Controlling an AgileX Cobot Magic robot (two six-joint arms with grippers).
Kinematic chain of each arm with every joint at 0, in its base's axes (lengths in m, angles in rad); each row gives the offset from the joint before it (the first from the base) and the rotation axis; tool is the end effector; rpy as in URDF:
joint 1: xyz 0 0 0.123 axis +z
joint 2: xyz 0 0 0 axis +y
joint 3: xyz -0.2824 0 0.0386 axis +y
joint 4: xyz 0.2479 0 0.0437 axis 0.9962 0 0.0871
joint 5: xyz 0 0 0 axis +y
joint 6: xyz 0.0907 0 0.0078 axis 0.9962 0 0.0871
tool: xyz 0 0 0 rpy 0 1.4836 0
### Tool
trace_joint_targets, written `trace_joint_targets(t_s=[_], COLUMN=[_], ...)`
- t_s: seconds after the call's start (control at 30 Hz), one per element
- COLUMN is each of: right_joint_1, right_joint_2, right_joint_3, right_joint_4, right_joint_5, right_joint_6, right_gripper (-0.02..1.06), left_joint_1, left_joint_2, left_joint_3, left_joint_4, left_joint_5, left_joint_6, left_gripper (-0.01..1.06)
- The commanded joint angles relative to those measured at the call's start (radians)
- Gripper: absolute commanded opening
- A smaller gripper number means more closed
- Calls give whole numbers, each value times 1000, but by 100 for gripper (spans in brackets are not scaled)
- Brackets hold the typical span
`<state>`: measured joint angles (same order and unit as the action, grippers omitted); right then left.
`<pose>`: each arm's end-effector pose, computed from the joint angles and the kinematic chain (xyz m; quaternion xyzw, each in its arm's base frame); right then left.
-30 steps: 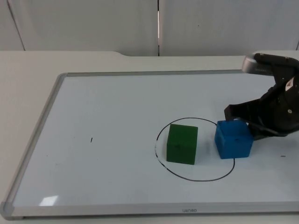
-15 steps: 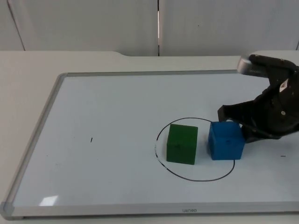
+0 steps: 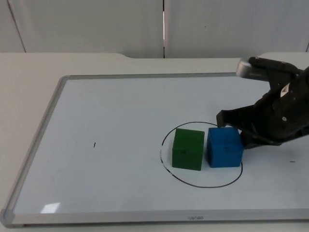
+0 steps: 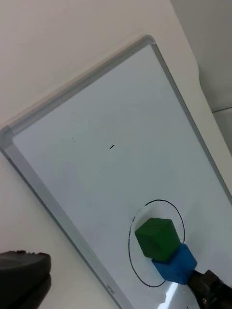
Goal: Push the two cubes into the marked area.
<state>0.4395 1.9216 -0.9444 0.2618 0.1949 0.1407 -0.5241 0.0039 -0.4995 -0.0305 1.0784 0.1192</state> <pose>0.3157 0.1535 0.1137 -0.0263 0.9692 0.1213 0.2127 -0.0055 0.0004 0.2757 0.2722 0.8146 -0.1179 0.4985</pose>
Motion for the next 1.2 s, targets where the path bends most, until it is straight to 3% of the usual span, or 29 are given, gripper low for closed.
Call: trace_joint_targets(t_s=[0.0, 1.17], right_joint_1=[14, 34], right_joint_2=[-1, -1], right_joint_3=[-2, -2], right_joint_4=[2, -28], right_joint_5=[-2, -40], right_joint_6=[2, -3], right_gripper=[0, 0], left_joint_1=[3, 3], left_joint_2=[-4, -4], left_joint_3=[4, 4], left_joint_4=[-2, -2], left_joint_5=[-2, -2], left_joint_6=[-4, -4], left_gripper=[0, 0])
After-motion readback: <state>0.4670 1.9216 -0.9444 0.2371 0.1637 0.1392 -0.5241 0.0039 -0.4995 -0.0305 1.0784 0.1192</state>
